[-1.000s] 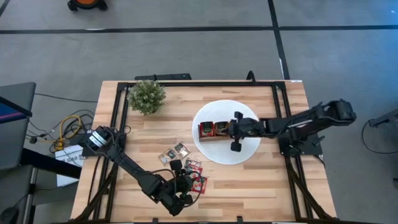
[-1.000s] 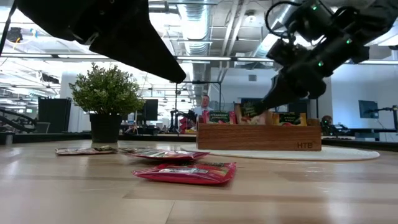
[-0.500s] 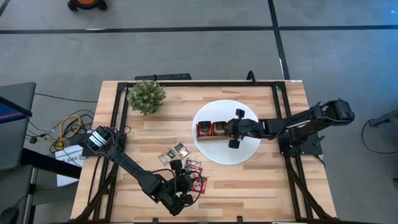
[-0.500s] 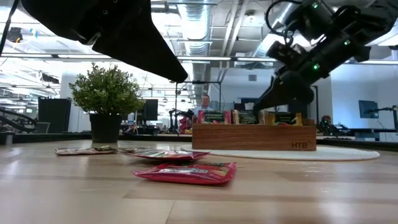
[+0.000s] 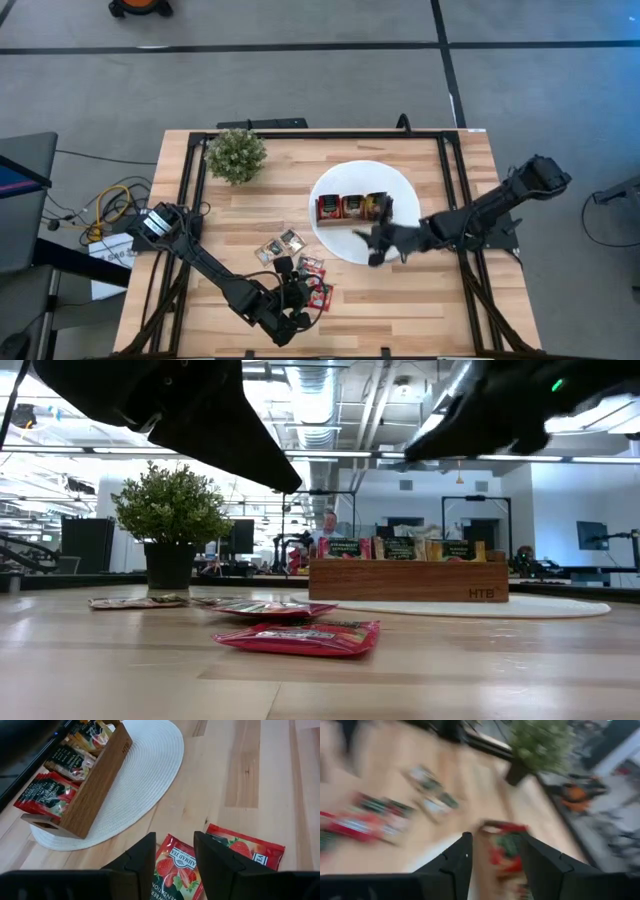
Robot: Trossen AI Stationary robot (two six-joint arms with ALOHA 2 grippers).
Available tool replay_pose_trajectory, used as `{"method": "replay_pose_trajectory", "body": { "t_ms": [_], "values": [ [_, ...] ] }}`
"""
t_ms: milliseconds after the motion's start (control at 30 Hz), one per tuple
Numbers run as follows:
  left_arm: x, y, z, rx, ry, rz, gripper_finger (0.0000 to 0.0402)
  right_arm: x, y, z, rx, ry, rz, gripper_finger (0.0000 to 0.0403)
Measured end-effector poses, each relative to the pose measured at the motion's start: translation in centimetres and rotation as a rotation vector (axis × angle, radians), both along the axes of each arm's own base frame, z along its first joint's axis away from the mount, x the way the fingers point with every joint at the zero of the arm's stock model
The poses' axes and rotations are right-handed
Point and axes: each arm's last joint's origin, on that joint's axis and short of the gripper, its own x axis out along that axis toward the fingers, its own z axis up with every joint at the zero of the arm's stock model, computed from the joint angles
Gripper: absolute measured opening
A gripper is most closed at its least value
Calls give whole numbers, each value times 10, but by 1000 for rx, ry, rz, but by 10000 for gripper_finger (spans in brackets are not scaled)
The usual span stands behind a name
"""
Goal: Pick & Place Tea
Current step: Put the red tea bag into the left section of the wooden organizer
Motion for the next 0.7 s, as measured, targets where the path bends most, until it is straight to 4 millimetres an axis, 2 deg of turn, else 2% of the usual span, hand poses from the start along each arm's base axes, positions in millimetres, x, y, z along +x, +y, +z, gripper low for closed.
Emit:
{"method": "replay_pose_trajectory", "body": {
  "t_ms": [167,300,433,567,700],
  "values": [
    [-3,2,-2,31,38,-1,126,-8,48,1,191,-52,94,132],
    [-10,4,-6,84,106,-5,126,-14,85,-14,281,-15,157,115],
    [-19,6,-11,54,223,-24,126,-11,111,-39,340,48,154,107],
    [-25,8,-18,-27,347,-50,124,9,119,-57,468,59,54,113],
    [-25,12,-28,-68,360,-73,103,45,103,-64,705,141,16,134]
  ]
}}
